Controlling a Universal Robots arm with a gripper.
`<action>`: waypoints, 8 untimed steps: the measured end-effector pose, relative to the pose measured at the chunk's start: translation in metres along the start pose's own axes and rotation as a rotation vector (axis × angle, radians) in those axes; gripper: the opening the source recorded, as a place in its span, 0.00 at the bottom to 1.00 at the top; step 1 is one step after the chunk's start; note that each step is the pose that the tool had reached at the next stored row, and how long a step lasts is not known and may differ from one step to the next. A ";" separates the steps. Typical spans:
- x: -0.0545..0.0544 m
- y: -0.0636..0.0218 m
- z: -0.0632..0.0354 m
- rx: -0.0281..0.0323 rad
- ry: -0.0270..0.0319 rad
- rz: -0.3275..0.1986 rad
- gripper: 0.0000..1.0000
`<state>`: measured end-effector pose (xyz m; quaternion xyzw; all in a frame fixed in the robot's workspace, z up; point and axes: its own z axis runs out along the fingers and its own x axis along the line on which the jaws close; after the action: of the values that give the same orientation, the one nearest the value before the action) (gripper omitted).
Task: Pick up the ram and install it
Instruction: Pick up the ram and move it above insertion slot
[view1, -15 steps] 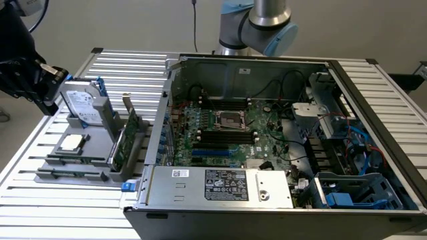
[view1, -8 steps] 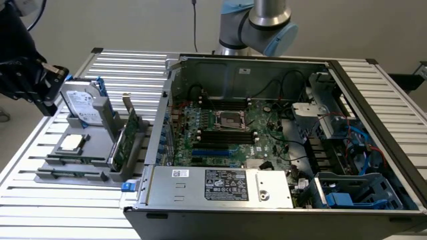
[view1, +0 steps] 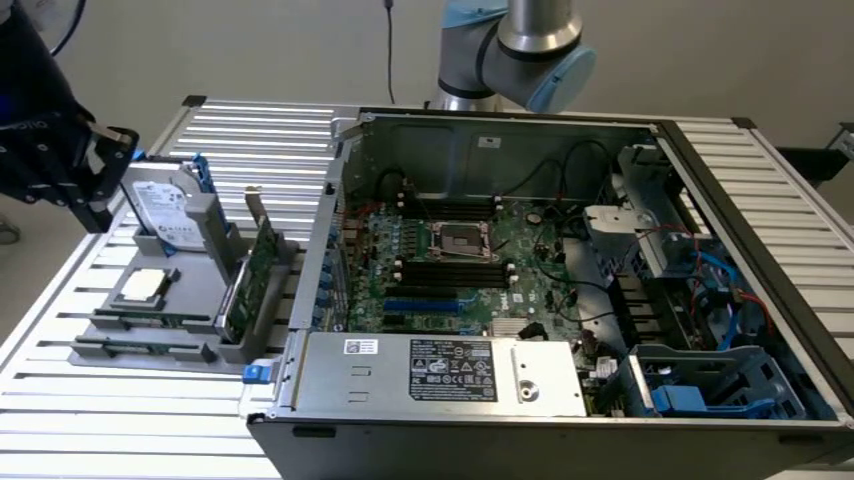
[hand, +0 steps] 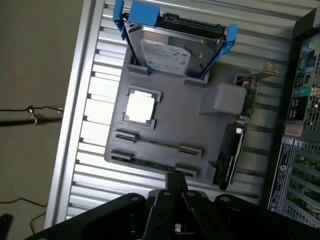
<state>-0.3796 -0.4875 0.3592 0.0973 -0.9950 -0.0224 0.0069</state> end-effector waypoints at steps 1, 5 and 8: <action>0.000 0.0000 0.0001 0.0002 0.0009 -0.018 0.11; 0.000 0.0000 0.0006 0.0009 0.0042 -0.091 0.11; 0.000 0.0000 0.0010 0.0014 0.0067 -0.145 0.11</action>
<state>-0.3796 -0.4875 0.3582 0.1693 -0.9853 -0.0218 0.0086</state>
